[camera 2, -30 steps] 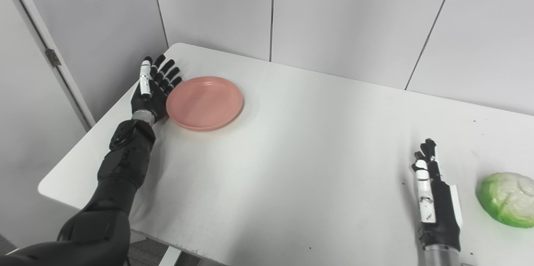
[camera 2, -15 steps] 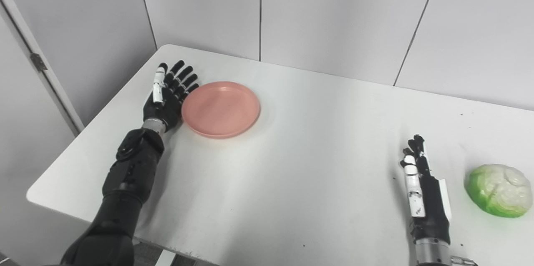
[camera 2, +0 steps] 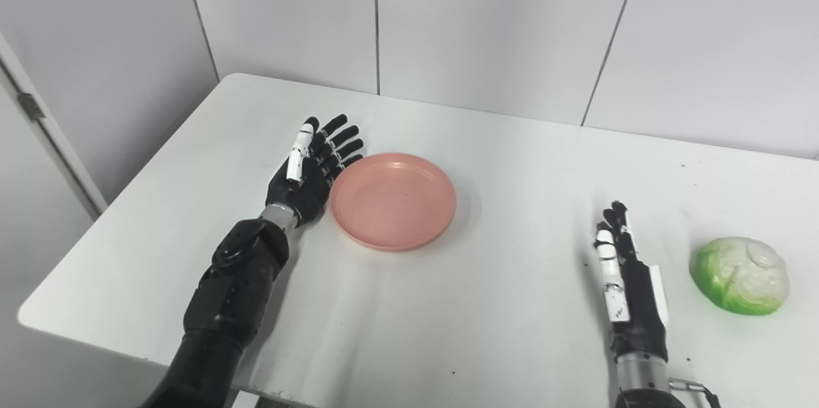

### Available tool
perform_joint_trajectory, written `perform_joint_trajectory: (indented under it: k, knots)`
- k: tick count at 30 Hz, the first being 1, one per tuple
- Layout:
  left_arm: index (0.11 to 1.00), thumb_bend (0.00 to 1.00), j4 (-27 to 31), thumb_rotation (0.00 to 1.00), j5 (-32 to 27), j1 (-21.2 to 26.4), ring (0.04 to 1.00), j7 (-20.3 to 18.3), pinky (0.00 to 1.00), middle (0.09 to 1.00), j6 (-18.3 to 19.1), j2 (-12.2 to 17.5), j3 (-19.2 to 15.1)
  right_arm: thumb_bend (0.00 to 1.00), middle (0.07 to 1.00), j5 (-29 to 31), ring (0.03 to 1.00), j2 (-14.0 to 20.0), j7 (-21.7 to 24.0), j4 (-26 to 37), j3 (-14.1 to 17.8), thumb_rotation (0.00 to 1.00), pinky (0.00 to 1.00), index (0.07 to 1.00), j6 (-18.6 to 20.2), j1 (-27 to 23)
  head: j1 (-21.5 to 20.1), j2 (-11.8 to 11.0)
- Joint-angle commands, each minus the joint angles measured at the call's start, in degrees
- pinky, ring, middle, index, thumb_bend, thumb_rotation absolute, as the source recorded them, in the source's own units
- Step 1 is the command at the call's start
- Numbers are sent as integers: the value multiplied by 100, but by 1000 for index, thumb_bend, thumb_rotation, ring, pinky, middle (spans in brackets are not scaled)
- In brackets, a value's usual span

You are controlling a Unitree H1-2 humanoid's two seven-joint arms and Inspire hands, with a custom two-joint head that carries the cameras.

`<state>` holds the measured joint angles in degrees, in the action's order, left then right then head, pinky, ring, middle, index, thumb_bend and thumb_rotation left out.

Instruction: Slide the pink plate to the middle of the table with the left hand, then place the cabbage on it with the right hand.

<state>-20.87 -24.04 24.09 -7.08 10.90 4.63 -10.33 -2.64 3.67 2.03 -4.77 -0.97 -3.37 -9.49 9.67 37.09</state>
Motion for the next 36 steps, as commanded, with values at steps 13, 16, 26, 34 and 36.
perform_joint_trajectory:
  k: [13, 16, 26, 34, 36]
  knots:
    - [847, 394, 776, 1000, 268, -496, 861, -138, 863, 862, 683, -355, 646, 223, 958, -236, 940, -214, -153, -6, -134, 1000, 927, 970, 21, 68, -491, 146]
    - [855, 399, 970, 1000, 288, -639, 866, -166, 864, 866, 678, -412, 739, 206, 956, -289, 938, -253, -158, 42, -159, 1000, 922, 970, 76, 82, -676, 180]
    - [865, 410, 1167, 1000, 479, -877, 872, -67, 881, 872, 578, -459, 763, 239, 950, -547, 933, -311, -249, 77, -238, 1000, 922, 965, 127, 107, -1027, 190]
    - [873, 415, 1026, 1000, 584, -967, 869, -163, 876, 877, 256, -380, 715, 319, 935, -747, 926, -376, -376, 58, -277, 1000, 917, 951, 85, 131, -1511, 85]
    - [873, 414, 1003, 1000, 586, -985, 872, -187, 880, 880, 193, -358, 698, 337, 933, -914, 923, -361, -441, 92, -319, 1000, 910, 951, 59, 139, -1624, 57]
